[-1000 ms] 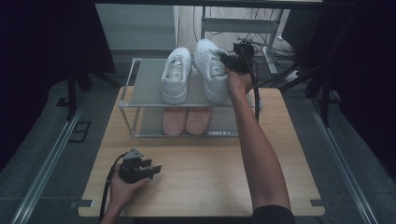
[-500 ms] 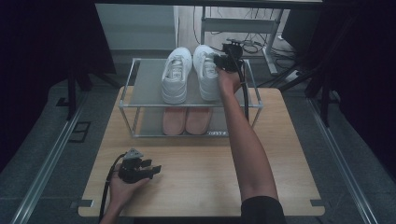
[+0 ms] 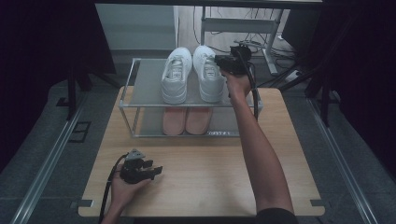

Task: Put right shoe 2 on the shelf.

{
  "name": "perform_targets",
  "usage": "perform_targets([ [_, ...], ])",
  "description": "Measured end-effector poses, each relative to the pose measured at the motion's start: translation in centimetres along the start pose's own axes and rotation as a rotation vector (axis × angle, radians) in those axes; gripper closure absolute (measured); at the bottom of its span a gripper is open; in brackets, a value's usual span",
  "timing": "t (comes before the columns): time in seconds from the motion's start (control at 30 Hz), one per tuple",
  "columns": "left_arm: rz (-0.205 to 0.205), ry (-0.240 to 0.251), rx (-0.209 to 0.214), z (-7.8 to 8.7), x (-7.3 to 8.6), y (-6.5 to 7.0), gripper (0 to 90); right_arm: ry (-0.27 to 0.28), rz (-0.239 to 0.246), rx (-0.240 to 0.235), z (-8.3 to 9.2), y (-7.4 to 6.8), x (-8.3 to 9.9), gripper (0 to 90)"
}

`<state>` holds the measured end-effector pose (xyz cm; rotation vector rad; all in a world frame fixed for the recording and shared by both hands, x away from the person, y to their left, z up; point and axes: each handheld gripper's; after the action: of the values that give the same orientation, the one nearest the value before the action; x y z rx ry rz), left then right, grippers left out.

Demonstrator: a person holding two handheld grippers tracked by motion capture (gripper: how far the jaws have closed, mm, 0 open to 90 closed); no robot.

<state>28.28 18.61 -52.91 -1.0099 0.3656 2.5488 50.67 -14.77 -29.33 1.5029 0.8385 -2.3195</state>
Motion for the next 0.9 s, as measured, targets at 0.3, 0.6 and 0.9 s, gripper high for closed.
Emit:
perform_targets([
  [0.3, -0.013, -0.005, -0.005, -0.1, 0.0, 0.2, 45.1, -0.016, 0.045, -0.040, 4.9, 1.9, 2.2, 73.9],
  [0.6, -0.017, -0.010, -0.007, -0.3, 0.0, 0.4, 45.1, -0.093, 0.065, -0.075, 5.4, 3.2, 5.1, 89.3],
  [0.9, -0.014, -0.007, -0.011, -0.1, 0.0, 0.2, 45.1, -0.139, 0.055, -0.064, 4.3, 3.7, 6.6, 89.7],
])
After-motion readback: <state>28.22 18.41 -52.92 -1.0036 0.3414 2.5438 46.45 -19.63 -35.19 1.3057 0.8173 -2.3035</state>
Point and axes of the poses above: each handheld gripper's, and its own axes: z roughly backward along the jaws, x roughly out of its underside, y roughly to its right, and after that the axes turned 13 degrees about -x, right-handed
